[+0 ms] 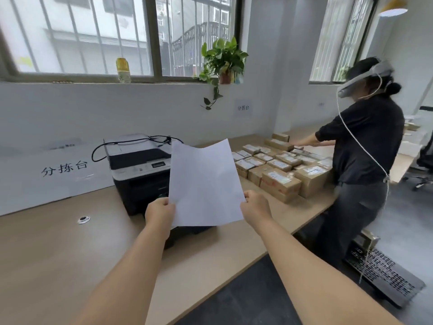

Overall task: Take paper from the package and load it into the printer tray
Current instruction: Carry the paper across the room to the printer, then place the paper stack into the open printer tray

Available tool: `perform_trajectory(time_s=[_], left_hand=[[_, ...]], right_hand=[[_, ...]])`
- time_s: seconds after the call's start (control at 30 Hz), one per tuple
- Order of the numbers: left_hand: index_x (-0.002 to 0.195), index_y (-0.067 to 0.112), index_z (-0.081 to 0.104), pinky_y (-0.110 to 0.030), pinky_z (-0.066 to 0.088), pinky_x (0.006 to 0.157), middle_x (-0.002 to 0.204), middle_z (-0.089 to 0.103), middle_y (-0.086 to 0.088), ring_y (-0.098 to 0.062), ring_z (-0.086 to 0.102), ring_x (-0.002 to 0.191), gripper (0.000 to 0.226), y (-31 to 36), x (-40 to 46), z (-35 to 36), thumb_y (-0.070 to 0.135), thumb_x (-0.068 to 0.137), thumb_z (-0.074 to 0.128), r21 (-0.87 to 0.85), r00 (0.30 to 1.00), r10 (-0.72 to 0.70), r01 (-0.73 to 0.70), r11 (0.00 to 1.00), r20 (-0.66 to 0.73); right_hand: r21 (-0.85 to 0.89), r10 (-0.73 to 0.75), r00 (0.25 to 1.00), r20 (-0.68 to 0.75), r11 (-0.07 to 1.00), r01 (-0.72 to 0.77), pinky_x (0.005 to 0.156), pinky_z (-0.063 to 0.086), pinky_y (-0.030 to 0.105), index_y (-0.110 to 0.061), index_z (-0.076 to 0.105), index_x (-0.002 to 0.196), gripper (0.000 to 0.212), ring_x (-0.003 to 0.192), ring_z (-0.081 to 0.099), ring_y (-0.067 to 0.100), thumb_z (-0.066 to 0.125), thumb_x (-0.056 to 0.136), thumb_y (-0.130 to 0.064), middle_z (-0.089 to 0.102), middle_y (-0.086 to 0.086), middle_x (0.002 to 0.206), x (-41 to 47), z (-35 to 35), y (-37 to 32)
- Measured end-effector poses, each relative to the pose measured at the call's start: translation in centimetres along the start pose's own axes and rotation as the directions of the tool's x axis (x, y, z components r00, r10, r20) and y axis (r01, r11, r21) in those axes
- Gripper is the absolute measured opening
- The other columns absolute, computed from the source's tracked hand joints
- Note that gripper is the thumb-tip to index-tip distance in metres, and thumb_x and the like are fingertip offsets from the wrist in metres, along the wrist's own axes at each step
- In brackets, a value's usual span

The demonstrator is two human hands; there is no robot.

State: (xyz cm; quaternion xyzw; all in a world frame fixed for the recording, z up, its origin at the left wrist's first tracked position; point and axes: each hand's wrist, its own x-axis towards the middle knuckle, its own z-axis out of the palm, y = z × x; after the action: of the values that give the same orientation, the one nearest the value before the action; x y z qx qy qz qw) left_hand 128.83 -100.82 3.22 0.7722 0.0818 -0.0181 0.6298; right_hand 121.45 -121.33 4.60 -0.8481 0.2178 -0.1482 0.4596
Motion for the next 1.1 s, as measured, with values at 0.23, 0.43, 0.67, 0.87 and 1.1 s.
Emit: perform_trajectory(time_s=[0.23, 0.43, 0.67, 0.87, 1.1], left_hand=[[0.086, 0.019, 0.063, -0.041, 0.052, 0.081, 0.077, 0.060, 0.004, -0.028, 0.058, 0.086, 0.018, 0.8, 4.4, 3.4, 0.008, 0.091, 0.049, -0.015, 0.991, -0.030, 0.028, 0.999, -0.128], [0.072, 0.020, 0.058, -0.037, 0.047, 0.077, 0.081, 0.059, 0.000, -0.025, 0.055, 0.085, 0.026, 0.8, 6.6, 5.4, 0.008, 0.092, 0.048, -0.074, 0.975, -0.056, 0.041, 0.996, -0.215], [0.086, 0.012, 0.064, -0.029, 0.048, 0.066, 0.076, 0.059, 0.004, -0.020, 0.056, 0.073, 0.013, -0.6, 8.9, 3.6, 0.006, 0.089, 0.053, -0.158, 0.940, -0.122, 0.074, 0.985, -0.319], [0.071, 0.023, 0.062, -0.041, 0.053, 0.082, 0.087, 0.067, -0.008, -0.027, 0.061, 0.081, 0.025, -1.2, 11.4, 1.4, 0.004, 0.086, 0.058, -0.204, 0.925, -0.160, 0.093, 0.975, -0.343], [0.074, 0.023, 0.062, -0.042, 0.054, 0.084, 0.081, 0.066, 0.002, -0.025, 0.062, 0.082, 0.026, -1.2, 15.5, -0.4, 0.004, 0.089, 0.055, -0.203, 0.935, -0.139, 0.074, 0.976, -0.327]], right_hand=[[0.033, -0.037, 0.991, 0.132, 0.999, 0.033, 0.057, 0.043, 0.024, -0.009, 0.062, 0.102, 0.032, 0.089, 0.059, 0.024, 0.040, 0.081, 0.000, 0.065, 0.006, 0.098, 8.2, 0.8, -0.1], [0.052, -0.092, 0.971, 0.221, 0.995, 0.082, 0.065, 0.048, 0.029, -0.009, 0.063, 0.099, 0.030, 0.094, 0.061, 0.029, 0.041, 0.082, 0.001, 0.066, 0.007, 0.098, 13.8, 1.7, -0.1], [0.088, -0.120, 0.933, 0.339, 0.992, 0.096, 0.064, 0.047, 0.028, -0.009, 0.061, 0.104, 0.031, 0.089, 0.057, 0.022, 0.040, 0.084, 0.002, 0.062, 0.003, 0.097, 16.7, 6.5, -0.3], [0.140, -0.150, 0.910, 0.388, 0.985, 0.103, 0.068, 0.049, 0.032, -0.013, 0.058, 0.092, 0.026, 0.089, 0.061, 0.030, 0.039, 0.084, 0.004, 0.065, 0.009, 0.096, 18.2, 10.0, -1.6], [0.157, -0.138, 0.912, 0.386, 0.984, 0.083, 0.074, 0.055, 0.043, -0.017, 0.058, 0.088, 0.028, 0.095, 0.065, 0.037, 0.039, 0.083, 0.002, 0.070, 0.015, 0.101, 20.1, 13.3, -2.9]])
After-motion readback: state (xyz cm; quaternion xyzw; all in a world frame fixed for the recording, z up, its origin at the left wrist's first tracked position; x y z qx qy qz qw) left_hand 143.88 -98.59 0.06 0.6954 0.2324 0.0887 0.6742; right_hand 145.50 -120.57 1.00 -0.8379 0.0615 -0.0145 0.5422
